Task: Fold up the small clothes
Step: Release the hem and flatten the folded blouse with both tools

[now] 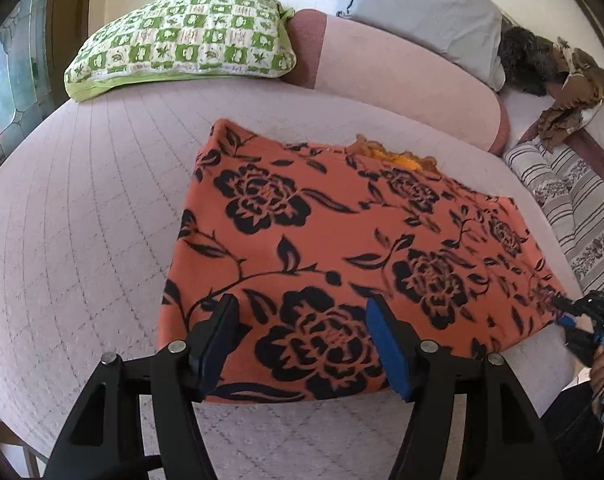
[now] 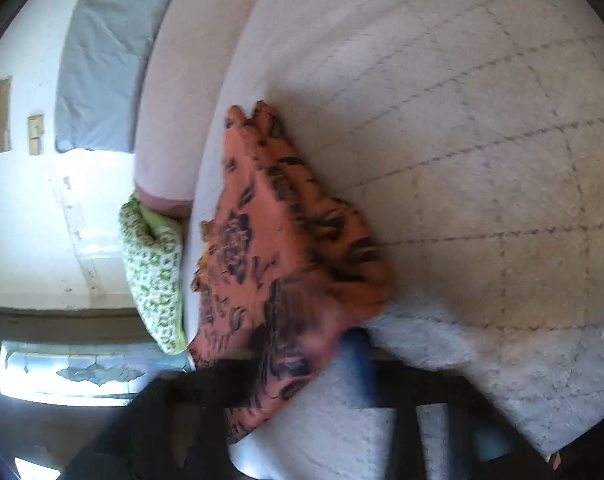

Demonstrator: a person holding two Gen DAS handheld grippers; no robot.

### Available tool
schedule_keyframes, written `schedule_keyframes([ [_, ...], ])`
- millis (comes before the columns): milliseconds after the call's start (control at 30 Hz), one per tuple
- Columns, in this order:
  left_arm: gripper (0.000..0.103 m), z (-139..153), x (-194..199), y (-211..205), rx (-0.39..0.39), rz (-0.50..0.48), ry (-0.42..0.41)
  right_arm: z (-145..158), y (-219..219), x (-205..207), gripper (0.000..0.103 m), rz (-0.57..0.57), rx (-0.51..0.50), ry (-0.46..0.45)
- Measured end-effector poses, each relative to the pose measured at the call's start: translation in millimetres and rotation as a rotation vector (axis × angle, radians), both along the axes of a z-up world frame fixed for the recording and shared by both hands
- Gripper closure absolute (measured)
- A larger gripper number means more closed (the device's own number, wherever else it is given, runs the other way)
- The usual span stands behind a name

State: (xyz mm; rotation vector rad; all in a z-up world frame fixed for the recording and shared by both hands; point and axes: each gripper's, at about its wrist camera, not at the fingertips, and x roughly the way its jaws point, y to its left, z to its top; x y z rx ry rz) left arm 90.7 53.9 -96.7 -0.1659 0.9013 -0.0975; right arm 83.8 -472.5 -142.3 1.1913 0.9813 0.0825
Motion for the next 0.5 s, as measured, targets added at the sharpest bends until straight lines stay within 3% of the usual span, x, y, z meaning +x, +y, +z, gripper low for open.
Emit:
schedule_keyframes([
  [100,0.037,-4.4,-0.5,5.1,0.004,0.015,0.0,-2.6,0.2,-7.9,0.092,0.019,-0.099,0.031],
  [167,0.037,-5.0,3.3,7.4,-0.006,0.027,0.013,-11.6,-4.2,-8.7,0.089,0.041,-0.068,0.034],
  [233,0.037,2.3,4.3,7.8,-0.019,0.03,-0.016,4.8,-12.3,-9.4,0.069,0.052,-0.081,0.023],
  [267,0.037,6.3,4.4,6.6,-0.026,0.024,-0.035,20.8,-18.3,-9.9,0.043,0.05,-0.144,0.006],
  [300,0.037,9.3,5.1,4.6,-0.028,0.015,-0.052,32.1,-22.3,-8.4,0.024,0.045,-0.19,-0.016],
  [400,0.036,5.6,12.7,-4.1,-0.006,-0.014,-0.063,64.5,-25.1,21.1,0.022,0.097,-0.338,-0.096],
  [500,0.037,-12.2,20.9,-4.5,-0.024,-0.009,-0.004,69.5,-18.7,83.1,0.022,0.22,-0.341,-0.153],
])
